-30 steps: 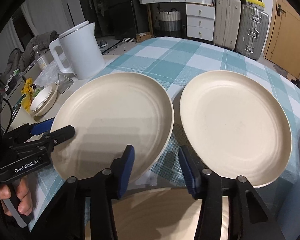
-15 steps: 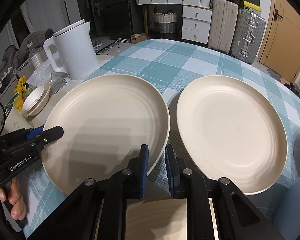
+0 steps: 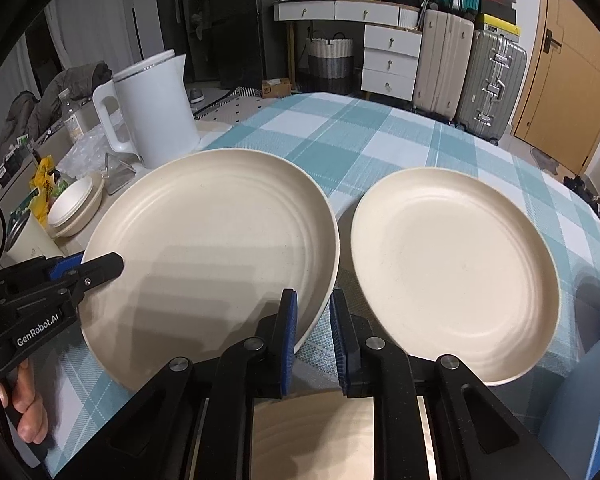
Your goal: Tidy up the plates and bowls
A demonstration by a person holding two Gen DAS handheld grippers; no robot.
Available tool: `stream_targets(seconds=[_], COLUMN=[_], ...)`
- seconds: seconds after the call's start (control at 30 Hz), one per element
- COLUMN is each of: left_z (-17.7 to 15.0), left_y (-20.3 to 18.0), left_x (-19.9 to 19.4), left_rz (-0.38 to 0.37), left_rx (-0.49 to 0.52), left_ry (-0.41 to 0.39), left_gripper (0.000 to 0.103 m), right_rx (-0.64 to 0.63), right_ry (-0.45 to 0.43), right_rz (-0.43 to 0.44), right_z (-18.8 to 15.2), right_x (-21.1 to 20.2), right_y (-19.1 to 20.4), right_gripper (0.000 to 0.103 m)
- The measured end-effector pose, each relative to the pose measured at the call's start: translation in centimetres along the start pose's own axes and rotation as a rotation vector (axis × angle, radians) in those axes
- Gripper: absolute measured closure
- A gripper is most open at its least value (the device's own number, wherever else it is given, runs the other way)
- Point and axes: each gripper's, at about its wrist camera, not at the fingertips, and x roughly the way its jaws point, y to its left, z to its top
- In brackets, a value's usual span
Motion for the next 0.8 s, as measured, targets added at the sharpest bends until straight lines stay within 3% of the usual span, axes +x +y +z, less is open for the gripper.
stream_targets(seconds=[0.8], left_z=[-0.3], left_y=[-5.7], left_x=[-4.4], left_rz=[-0.051], left_rx=[0.11], left_ry=[-0.036], left_gripper=[0.084], right_rx=[0.045], right_ry=[-0.07], right_rz=[-0.045], right_z=[-1.5], right_x=[-6.6], right_y=[-2.5], right_gripper=[0.086])
